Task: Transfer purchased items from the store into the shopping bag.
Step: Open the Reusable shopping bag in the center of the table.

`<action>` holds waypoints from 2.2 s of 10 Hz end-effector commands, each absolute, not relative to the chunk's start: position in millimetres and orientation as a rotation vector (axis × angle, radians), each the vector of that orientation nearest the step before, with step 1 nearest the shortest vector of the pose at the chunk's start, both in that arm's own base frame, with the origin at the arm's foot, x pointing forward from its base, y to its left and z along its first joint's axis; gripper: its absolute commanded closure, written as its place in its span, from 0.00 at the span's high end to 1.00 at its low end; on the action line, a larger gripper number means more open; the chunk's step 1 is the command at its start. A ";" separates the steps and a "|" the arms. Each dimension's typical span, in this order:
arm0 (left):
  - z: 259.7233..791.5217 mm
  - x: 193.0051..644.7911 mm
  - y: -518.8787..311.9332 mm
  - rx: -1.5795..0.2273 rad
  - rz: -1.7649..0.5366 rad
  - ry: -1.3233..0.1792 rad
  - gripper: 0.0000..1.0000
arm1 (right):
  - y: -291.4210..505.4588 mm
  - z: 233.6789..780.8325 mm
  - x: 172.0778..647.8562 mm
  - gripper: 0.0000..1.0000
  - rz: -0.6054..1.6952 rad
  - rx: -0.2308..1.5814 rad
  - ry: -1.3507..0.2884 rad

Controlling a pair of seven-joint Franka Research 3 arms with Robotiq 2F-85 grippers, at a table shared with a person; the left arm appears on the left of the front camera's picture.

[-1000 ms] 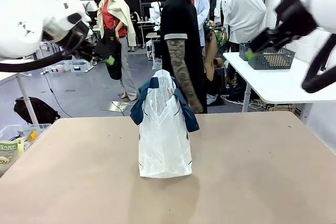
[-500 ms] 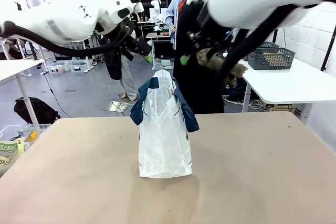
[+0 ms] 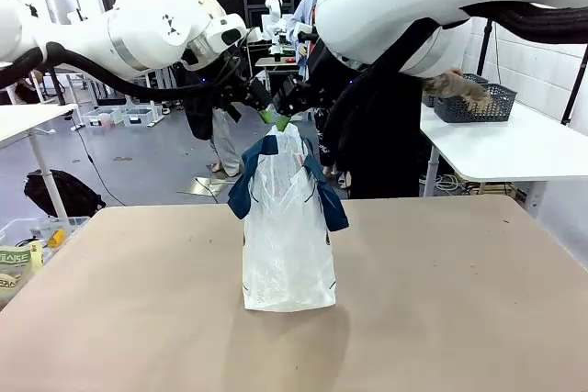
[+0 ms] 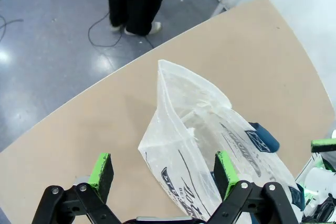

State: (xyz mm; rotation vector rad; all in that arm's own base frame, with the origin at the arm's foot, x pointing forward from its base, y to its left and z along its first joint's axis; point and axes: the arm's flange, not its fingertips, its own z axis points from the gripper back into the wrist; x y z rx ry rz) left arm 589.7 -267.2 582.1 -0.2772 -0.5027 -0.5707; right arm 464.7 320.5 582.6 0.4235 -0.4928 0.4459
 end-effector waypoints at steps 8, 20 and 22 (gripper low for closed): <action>567.4 610.3 -281.0 -0.350 -0.587 -0.396 1.00 | 325.5 528.4 461.2 1.00 0.433 0.343 -0.416; 555.8 617.0 -285.1 -0.345 -0.610 -0.311 0.00 | 315.5 526.1 469.1 0.00 0.413 0.330 -0.433; 554.9 617.0 -278.0 -0.325 -0.600 -0.297 0.00 | 309.7 523.2 470.9 0.00 0.398 0.328 -0.435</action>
